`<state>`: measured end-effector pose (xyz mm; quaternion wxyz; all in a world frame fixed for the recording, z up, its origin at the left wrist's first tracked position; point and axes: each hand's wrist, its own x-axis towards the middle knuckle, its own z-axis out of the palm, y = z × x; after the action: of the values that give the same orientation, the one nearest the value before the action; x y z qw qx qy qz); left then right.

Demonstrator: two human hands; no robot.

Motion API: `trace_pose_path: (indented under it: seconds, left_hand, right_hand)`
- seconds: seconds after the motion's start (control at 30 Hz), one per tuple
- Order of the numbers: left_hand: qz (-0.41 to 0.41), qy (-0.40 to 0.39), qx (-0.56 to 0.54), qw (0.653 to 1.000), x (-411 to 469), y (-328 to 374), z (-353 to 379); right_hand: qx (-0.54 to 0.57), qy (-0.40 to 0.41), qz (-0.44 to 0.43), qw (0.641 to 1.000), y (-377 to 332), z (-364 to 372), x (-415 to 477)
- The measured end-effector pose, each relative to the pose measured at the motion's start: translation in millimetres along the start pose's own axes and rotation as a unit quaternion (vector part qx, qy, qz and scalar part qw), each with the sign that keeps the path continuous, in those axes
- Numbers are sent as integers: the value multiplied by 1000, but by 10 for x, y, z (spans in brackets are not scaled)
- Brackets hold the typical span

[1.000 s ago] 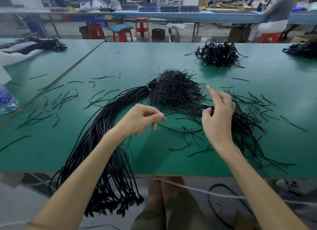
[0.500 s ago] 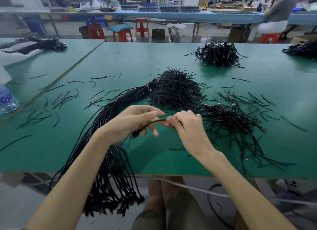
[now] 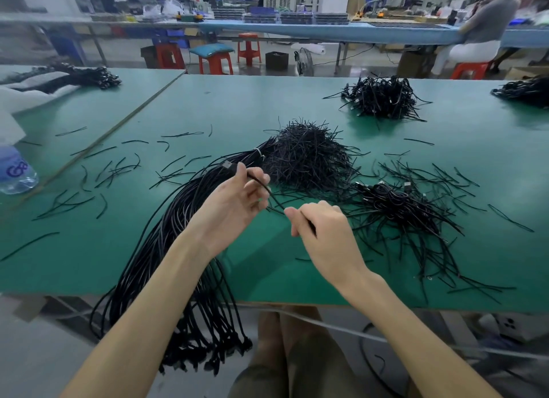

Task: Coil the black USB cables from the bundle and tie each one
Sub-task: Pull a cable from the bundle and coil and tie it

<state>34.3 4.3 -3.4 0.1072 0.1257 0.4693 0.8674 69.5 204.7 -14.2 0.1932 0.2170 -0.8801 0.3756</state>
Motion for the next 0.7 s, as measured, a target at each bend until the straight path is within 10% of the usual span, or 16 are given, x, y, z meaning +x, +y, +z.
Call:
trace_pose_path:
  seconds: [0.27,0.4,0.53,0.7]
  left_hand:
    - [-37,-95,-96,990,-88,22,159]
    - [-60,-153,175,971,-167,22,189]
    - [-58,-232,479,845,-148,-55,289]
    - [-3,-90,608,789,-60,-225,333]
  right_hand:
    - [-17,-114,4,993,75,7,-19]
    - [-128,-143,23,981,170,-135,103]
    - [-93,-114,69,987,203,-188,188]
    - [48,-20,101,994,122,-158,190]
